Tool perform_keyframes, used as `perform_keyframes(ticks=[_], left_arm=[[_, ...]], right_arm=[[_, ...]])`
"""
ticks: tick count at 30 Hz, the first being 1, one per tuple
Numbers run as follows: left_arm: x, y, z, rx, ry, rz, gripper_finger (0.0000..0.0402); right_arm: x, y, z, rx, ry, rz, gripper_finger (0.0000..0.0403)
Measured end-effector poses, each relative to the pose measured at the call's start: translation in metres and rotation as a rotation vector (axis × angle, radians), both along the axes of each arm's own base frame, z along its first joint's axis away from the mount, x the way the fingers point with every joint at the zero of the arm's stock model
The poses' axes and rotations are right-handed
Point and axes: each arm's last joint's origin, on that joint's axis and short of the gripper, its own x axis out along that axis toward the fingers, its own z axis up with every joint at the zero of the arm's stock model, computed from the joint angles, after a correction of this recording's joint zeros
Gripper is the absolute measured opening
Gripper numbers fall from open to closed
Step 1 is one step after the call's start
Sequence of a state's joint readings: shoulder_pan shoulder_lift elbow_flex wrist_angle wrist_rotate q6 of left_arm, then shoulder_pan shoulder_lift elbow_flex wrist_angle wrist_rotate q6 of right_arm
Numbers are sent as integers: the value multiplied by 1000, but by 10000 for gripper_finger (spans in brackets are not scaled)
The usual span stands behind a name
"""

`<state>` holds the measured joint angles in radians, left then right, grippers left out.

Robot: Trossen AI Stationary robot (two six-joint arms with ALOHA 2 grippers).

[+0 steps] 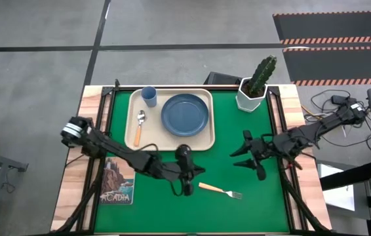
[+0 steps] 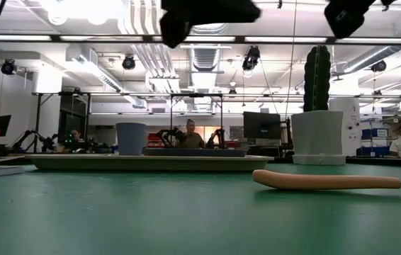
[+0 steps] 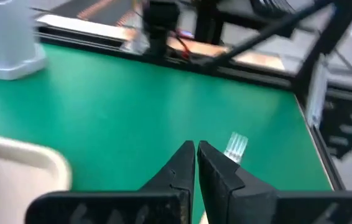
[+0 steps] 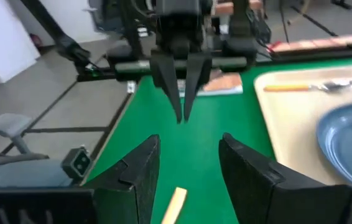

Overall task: Pick and place plate/cup/fork/spoon on tray
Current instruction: Put the orange fork on the white tray to the right of the orange spoon

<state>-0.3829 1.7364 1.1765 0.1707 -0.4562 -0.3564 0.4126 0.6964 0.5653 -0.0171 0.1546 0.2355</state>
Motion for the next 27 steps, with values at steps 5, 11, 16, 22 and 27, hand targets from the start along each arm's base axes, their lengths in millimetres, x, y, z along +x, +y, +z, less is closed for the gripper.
perform_keyframes(ticks=[5,11,16,22,27], left_arm=[[20,-13,-15,38,55,-126,1],[38,-22,-43,107,120,-187,1],[59,-30,-69,156,153,-239,1],[74,-33,-85,193,165,-267,1],[75,-32,-96,192,191,-277,4]], right_arm=[[-8,3,3,-10,-30,36,142],[-7,3,2,-18,-29,39,132],[-8,3,3,-26,-34,41,128],[-8,3,2,-26,-33,41,127],[-8,3,2,-26,-32,41,125]])
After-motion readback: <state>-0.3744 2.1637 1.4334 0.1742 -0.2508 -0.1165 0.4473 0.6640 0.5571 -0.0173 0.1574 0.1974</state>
